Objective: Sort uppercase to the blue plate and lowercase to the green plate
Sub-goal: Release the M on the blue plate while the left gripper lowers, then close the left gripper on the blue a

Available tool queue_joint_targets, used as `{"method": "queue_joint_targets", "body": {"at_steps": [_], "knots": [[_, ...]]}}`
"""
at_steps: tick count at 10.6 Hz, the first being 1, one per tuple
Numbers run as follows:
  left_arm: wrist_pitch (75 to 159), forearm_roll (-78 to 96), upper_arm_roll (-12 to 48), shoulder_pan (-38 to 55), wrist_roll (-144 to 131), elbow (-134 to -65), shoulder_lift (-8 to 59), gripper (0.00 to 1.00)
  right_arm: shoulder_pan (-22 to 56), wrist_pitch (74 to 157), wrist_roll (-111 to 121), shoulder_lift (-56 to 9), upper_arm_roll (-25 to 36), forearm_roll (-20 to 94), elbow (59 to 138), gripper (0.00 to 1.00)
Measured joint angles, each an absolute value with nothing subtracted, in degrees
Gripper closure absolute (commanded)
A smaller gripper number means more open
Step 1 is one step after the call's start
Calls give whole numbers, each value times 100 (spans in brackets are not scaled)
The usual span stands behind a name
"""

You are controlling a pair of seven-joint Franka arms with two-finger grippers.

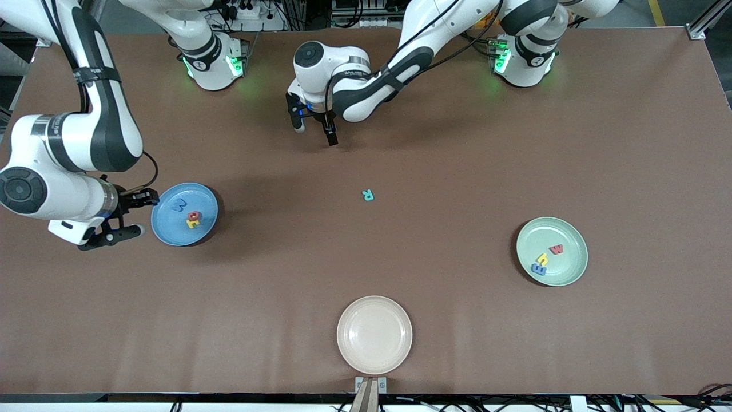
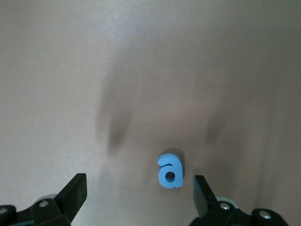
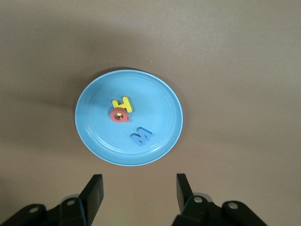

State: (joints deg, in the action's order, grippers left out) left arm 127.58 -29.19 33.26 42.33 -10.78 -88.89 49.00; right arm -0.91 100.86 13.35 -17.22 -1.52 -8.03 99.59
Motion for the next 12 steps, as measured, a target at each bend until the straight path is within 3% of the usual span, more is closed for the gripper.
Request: {"method": "queue_joint_targets", "body": {"at_steps": [5,12], "knots": [[12758,-2919,3318,4283,-1237,-8888,4974,0,-31,8960,1167,-1652,-174,-631,9021,29],[12758,-2920,3281,4406,-1374,-8888,5055,0,-27,9064,990,-1598,-216,97,8658,29]]}}
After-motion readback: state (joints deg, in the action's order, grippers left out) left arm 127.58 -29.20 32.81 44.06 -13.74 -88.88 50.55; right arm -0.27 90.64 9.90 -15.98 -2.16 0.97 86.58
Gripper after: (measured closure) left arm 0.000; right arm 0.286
